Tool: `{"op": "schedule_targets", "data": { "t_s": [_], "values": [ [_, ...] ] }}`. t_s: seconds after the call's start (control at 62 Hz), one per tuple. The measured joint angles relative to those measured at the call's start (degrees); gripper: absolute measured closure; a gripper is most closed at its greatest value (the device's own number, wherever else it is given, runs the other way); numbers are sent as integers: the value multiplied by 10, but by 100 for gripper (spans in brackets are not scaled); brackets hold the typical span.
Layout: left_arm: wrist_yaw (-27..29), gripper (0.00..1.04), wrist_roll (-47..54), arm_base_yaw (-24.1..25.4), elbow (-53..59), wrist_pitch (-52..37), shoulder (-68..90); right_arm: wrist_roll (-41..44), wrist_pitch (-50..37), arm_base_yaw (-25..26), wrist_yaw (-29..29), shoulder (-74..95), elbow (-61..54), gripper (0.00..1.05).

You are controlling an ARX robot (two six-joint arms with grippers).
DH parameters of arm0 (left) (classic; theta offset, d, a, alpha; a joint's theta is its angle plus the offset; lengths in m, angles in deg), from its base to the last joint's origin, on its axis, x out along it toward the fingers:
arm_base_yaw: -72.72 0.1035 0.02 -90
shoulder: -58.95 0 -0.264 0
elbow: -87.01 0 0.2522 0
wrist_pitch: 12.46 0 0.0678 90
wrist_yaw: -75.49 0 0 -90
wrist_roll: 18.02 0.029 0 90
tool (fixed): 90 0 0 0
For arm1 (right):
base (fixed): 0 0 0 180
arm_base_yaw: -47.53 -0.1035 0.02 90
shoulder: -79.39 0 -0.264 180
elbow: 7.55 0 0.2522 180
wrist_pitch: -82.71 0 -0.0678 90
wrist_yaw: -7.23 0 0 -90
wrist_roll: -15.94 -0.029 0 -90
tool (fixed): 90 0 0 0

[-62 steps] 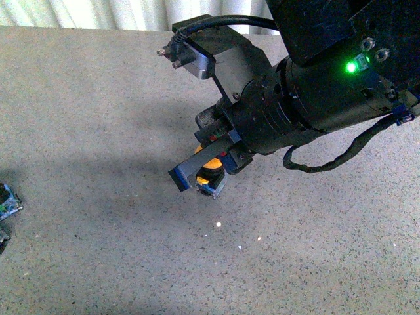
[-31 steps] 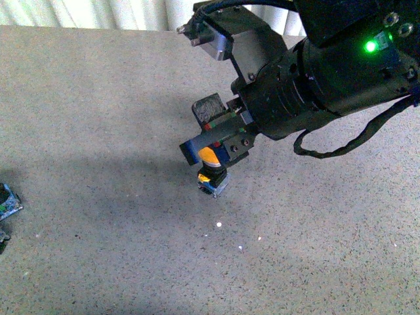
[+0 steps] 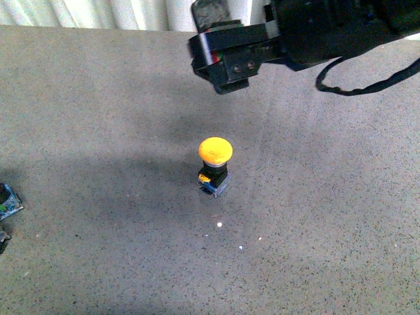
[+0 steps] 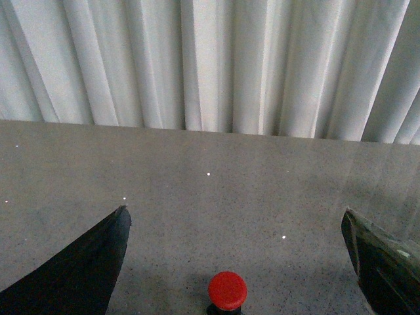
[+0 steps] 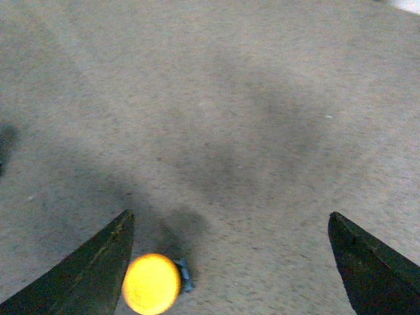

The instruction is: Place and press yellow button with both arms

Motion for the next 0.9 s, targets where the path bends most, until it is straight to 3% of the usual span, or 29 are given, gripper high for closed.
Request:
{"op": "schedule_targets", "data": {
  "t_s": [0.097, 0.258, 0.29, 0.322, 0.371, 0.467, 0.709, 0.903],
  "values": [
    [0, 9, 0, 0, 0, 0, 0, 13, -24, 41, 17, -52, -46, 8],
    [0, 9, 0, 0, 0, 0, 0, 32, -35, 71, 6, -183, -102, 9],
    [0, 9, 0, 0, 0, 0, 0, 25, -78, 67, 44, -197, -117, 13],
    [0, 9, 0, 0, 0, 0, 0, 9, -180, 65, 118, -217, -153, 21],
    [0, 9, 0, 0, 0, 0, 0, -3, -278, 69, 164, -236, -208, 34],
    [0, 9, 0, 0, 0, 0, 0, -13, -320, 83, 159, -268, -283, 55],
    [0, 9, 0, 0, 0, 0, 0, -15, -329, 109, 134, -358, -381, 102],
    [0, 9, 0, 0, 0, 0, 0, -16, -311, 150, 92, -419, -425, 103]
  ]
}}
